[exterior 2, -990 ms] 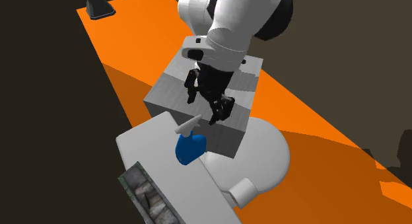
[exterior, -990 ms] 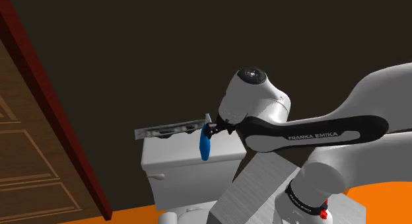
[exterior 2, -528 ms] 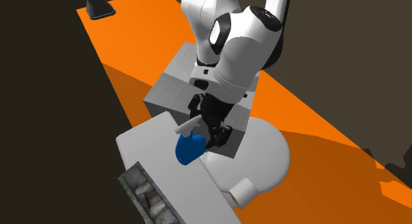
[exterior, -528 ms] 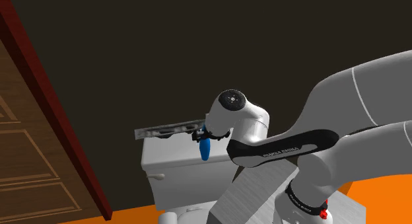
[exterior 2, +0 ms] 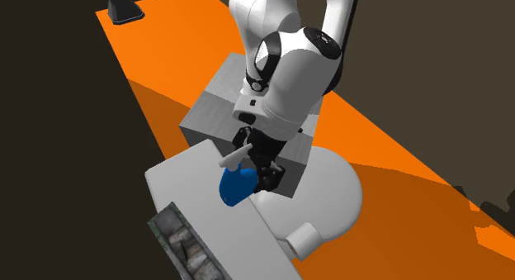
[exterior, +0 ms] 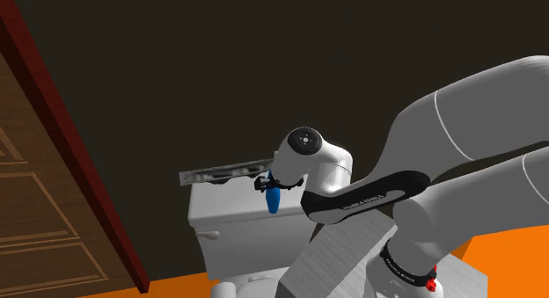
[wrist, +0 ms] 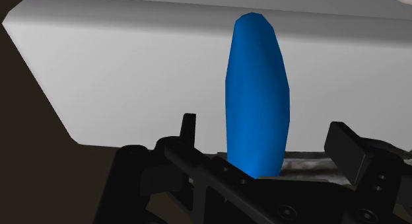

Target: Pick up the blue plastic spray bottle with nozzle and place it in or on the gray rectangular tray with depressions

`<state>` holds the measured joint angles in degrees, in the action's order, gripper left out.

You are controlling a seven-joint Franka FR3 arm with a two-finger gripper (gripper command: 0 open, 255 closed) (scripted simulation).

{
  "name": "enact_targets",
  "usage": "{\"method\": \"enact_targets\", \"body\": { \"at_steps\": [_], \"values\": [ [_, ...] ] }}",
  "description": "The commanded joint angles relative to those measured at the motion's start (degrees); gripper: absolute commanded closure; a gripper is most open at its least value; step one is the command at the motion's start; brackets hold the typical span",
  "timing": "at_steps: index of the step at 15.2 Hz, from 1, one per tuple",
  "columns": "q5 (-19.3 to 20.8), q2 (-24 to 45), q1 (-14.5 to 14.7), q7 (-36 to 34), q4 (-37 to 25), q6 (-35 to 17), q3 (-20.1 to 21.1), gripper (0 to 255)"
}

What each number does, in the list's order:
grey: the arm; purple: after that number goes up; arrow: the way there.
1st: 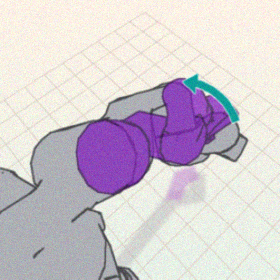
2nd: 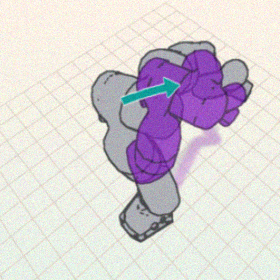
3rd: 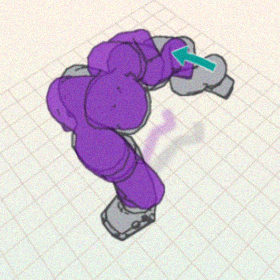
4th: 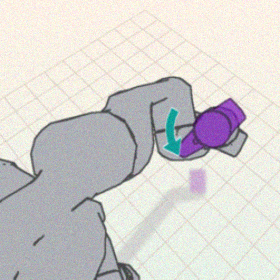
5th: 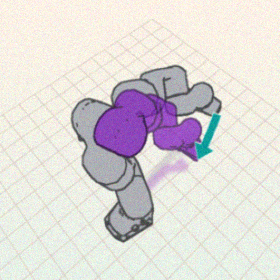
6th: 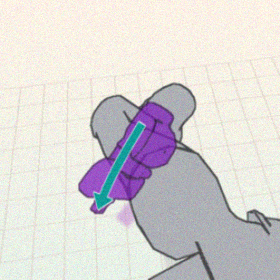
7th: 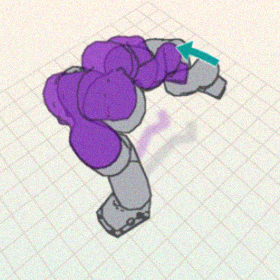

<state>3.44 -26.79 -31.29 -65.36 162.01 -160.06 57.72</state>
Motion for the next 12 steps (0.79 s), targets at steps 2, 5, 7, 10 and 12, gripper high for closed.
{"method": "enact_targets", "body": {
  "at_steps": [2,5,7,10,12],
  "values": [
    [0.1,0.1,-0.3,-0.1,0.0,-0.2,0.2,0],
    [0.1,0.1,-0.3,-0.1,0.0,-0.2,0.2,255],
    [0.1,0.1,-0.3,-0.1,0.0,-0.2,0.2,255],
    [0.1,0.1,-0.3,-0.1,0.0,-0.2,0.2,255],
    [0.1,0.1,-0.3,-0.1,0.0,-0.2,0.2,255]
  ]
}}
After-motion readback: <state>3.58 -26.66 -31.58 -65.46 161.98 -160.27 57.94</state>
